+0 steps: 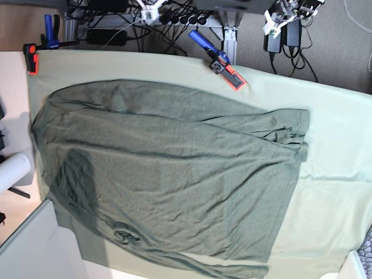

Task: Fold the T-shirt properly
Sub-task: 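Move both grippers from rest toward the green shirt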

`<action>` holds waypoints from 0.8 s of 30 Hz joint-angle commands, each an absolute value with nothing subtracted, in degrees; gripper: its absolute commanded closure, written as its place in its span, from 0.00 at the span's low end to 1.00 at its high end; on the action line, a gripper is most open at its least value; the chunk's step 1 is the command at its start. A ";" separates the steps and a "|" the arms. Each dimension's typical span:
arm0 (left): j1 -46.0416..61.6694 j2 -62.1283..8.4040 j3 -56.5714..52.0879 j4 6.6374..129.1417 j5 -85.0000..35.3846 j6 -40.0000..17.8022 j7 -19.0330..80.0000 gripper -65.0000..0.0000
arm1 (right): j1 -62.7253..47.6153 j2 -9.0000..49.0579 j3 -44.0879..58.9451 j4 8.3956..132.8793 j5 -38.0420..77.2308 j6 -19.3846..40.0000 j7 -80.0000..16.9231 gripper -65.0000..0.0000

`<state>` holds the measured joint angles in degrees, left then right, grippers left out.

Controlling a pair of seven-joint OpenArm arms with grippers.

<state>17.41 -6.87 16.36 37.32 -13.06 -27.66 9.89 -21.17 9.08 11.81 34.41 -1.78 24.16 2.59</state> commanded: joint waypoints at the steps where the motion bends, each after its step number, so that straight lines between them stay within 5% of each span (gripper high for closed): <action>1: 19.68 -7.22 14.52 40.95 -13.56 -29.82 9.23 0.79 | -23.35 10.24 11.86 37.19 0.19 25.98 2.46 0.94; 8: 33.61 -9.63 4.91 65.56 -21.15 -32.03 13.61 0.79 | -36.80 14.87 11.88 58.43 12.71 25.96 -5.32 0.94; 12: 39.66 -10.81 0.62 78.46 -22.41 -40.00 14.41 0.79 | -43.77 17.80 12.12 70.89 15.81 25.91 -8.62 0.94; 18: 45.60 -12.75 -5.30 94.21 -32.58 -40.00 19.81 0.70 | -50.72 19.05 17.78 87.42 20.21 25.91 -13.06 0.93; 21: 46.94 -13.61 -8.38 100.68 -37.80 -40.00 23.70 0.56 | -51.46 19.05 22.70 93.86 24.67 25.93 -16.05 0.85; 24: 47.20 -15.33 -10.61 104.47 -40.07 -40.00 24.73 0.53 | -50.85 19.09 27.86 98.30 30.39 25.93 -17.65 0.67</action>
